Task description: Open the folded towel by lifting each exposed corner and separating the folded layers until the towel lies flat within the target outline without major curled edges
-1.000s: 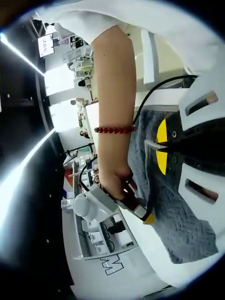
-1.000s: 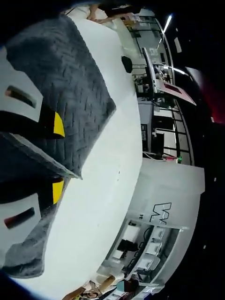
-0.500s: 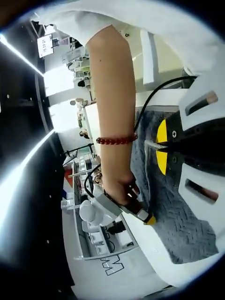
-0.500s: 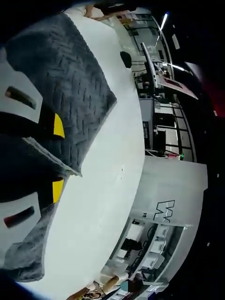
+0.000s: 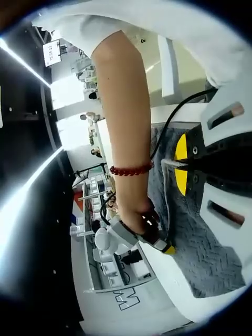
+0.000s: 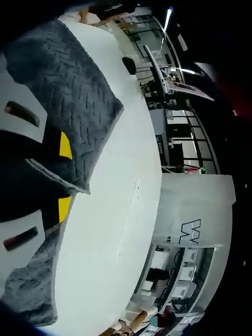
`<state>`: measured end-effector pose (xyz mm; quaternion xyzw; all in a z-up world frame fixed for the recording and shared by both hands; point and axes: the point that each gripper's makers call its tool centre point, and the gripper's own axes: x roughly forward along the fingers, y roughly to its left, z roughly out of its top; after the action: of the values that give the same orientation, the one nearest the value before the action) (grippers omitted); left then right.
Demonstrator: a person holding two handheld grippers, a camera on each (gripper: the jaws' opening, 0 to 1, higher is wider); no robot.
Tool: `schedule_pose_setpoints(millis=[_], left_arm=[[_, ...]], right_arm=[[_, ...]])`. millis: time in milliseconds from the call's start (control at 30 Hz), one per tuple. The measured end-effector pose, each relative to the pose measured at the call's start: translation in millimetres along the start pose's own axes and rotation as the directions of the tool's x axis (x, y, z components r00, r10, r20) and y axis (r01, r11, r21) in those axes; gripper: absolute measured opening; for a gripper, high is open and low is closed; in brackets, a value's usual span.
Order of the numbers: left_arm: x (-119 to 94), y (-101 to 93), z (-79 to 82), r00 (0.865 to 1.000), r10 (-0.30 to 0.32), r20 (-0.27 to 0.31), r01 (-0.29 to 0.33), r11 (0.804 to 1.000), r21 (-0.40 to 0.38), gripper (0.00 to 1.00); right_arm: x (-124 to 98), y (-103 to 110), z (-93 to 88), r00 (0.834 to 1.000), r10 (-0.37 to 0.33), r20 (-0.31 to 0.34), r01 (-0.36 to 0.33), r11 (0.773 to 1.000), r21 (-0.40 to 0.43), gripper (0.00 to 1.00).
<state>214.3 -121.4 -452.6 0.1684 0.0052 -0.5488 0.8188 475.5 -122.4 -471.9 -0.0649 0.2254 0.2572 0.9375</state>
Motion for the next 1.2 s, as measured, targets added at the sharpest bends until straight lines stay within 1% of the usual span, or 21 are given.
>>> schedule_pose_setpoints(millis=[67, 133, 200, 300, 367, 400, 433, 500, 533, 567, 633, 700, 833, 867, 900, 933, 1033, 1200], left_arm=[[-0.7, 1.2, -1.1, 1.0, 0.004, -0.003, -0.004, 1.0, 0.0, 0.01], [-0.9, 1.6, -1.1, 1.0, 0.004, -0.002, -0.004, 1.0, -0.004, 0.01], [-0.9, 2.4, -1.4, 1.0, 0.006, -0.001, -0.006, 1.0, -0.005, 0.01], [-0.5, 2.1, -1.1, 1.0, 0.007, 0.002, -0.007, 1.0, -0.006, 0.01], [-0.7, 1.4, -0.9, 1.0, 0.002, 0.005, -0.002, 1.0, -0.017, 0.01], [-0.5, -1.7, -0.4, 1.0, -0.017, 0.007, 0.017, 1.0, -0.016, 0.01], [-0.5, -1.9, -0.1, 1.0, -0.018, 0.008, 0.018, 1.0, -0.016, 0.01], [-1.0, -0.9, 0.8, 1.0, -0.008, 0.014, 0.008, 1.0, -0.016, 0.01], [-0.6, -1.2, 0.7, 1.0, -0.003, 0.014, 0.004, 1.0, -0.009, 0.01], [0.0, -1.9, 1.0, 1.0, -0.007, 0.014, 0.007, 1.0, -0.005, 0.01], [-0.5, -3.0, 0.4, 1.0, -0.006, 0.012, 0.006, 1.0, -0.01, 0.01], [-1.0, -3.0, 0.4, 1.0, -0.003, 0.013, 0.003, 1.0, -0.008, 0.01], [-2.6, -3.1, 2.0, 1.0, -0.002, 0.02, 0.002, 1.0, -0.016, 0.01], [-3.0, -4.0, 1.9, 1.0, -0.008, 0.019, 0.009, 0.999, -0.042, 0.01], [-2.8, -8.6, 2.1, 0.999, -0.036, 0.019, 0.037, 0.997, -0.07, 0.01], [-3.4, -6.9, 5.3, 0.999, -0.028, 0.033, 0.03, 0.998, -0.059, 0.01], [-4.5, -7.3, 6.3, 0.999, -0.022, 0.031, 0.023, 0.999, -0.047, 0.01], [-6.7, -7.2, 12.0, 0.998, -0.024, 0.06, 0.028, 0.997, -0.074, 0.01]], right_arm=[[0.2, -1.3, 2.6, 1.0, 0.006, 0.012, -0.006, 1.0, 0.021, 0.15], [2.1, -3.5, 2.7, 1.0, 0.009, 0.011, -0.009, 0.999, 0.043, 0.14], [3.4, -5.7, 2.0, 1.0, 0.0, 0.009, 0.0, 0.999, 0.04, 0.11], [5.9, -8.1, -0.2, 1.0, 0.003, 0.003, -0.003, 0.999, 0.052, 0.1], [6.0, -7.2, 1.8, 1.0, 0.018, 0.017, -0.019, 0.998, 0.063, 0.07], [5.7, -7.8, 2.0, 1.0, 0.018, 0.02, -0.019, 0.997, 0.074, 0.05], [5.7, -8.6, 2.2, 1.0, 0.015, 0.022, -0.017, 0.997, 0.079, 0.02], [5.8, -10.1, 2.3, 1.0, 0.01, 0.022, -0.012, 0.997, 0.082, 0.0], [4.9, -12.8, 4.2, 1.0, 0.001, 0.03, -0.004, 0.996, 0.087, 0.0], [4.7, -13.3, 5.7, 0.999, 0.006, 0.04, -0.009, 0.995, 0.096, 0.0], [5.5, -12.6, 6.0, 0.998, 0.017, 0.053, -0.024, 0.99, 0.14, 0.0], [5.5, -13.9, 5.9, 0.998, 0.014, 0.056, -0.023, 0.988, 0.153, 0.0], [5.0, -13.3, 5.1, 0.999, 0.008, 0.053, -0.015, 0.989, 0.149, 0.0], [4.6, -13.5, 5.5, 0.999, 0.003, 0.053, -0.011, 0.989, 0.148, 0.0], [4.4, -13.8, 5.6, 0.999, -0.001, 0.05, -0.006, 0.989, 0.15, 0.0], [4.0, -12.8, 6.5, 0.999, -0.002, 0.049, -0.005, 0.989, 0.15, 0.0], [2.8, -11.3, 10.5, 0.999, -0.002, 0.054, -0.006, 0.99, 0.144, 0.0], [0.7, -11.6, 14.8, 0.998, -0.006, 0.062, -0.003, 0.989, 0.146, 0.0]])
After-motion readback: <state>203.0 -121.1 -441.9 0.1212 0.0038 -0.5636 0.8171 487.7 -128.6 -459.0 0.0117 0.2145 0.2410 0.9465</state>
